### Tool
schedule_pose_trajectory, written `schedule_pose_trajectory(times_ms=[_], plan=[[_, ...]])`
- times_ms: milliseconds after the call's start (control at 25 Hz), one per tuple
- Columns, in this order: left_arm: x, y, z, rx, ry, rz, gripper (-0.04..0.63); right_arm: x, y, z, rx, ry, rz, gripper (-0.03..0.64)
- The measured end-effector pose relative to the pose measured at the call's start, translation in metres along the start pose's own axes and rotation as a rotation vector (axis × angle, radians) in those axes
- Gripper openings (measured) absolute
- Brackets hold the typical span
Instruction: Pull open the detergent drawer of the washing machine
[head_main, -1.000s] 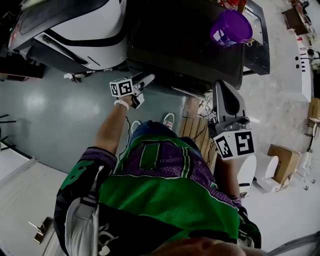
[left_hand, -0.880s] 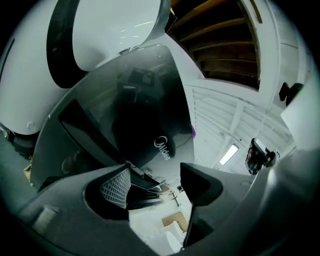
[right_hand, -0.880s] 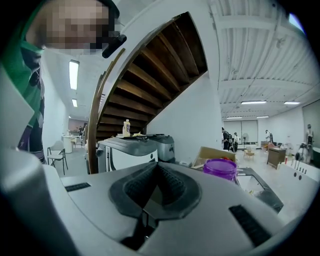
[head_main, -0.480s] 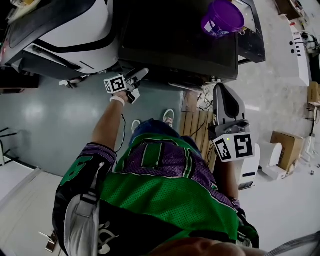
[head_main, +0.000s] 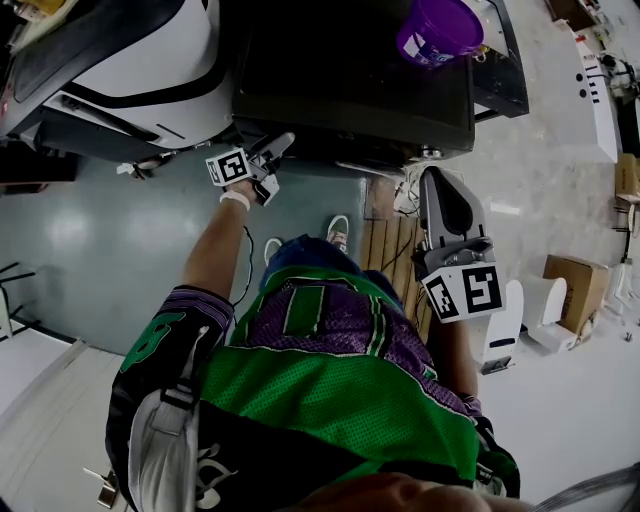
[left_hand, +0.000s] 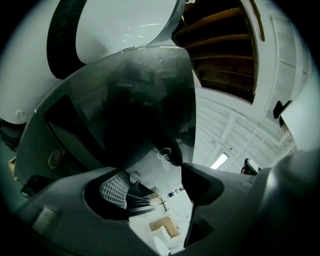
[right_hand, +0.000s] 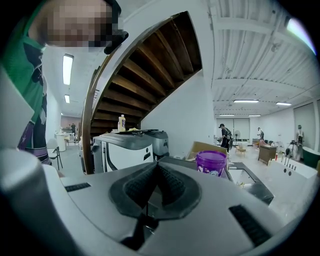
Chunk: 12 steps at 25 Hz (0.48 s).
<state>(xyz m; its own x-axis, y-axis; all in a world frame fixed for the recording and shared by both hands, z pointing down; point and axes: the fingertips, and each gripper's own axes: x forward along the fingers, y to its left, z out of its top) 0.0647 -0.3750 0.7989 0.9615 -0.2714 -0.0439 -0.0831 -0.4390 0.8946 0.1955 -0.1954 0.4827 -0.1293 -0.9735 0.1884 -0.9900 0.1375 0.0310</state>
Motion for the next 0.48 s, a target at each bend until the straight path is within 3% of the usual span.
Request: schedule_pose_trajectory(times_ms=[280, 480], plan=[[-0.007, -0.005, -0.006, -0.015, -0.003, 0.001, 0.314, -0.004, 0.004, 0.001, 0.001, -0.005, 0.006, 0.002], [-0.003, -0.016, 0.000, -0.119, -0.070, -0.011, 0.411, -0.007, 0.005, 0.004, 0.004, -0.014, 0.013, 0.002]])
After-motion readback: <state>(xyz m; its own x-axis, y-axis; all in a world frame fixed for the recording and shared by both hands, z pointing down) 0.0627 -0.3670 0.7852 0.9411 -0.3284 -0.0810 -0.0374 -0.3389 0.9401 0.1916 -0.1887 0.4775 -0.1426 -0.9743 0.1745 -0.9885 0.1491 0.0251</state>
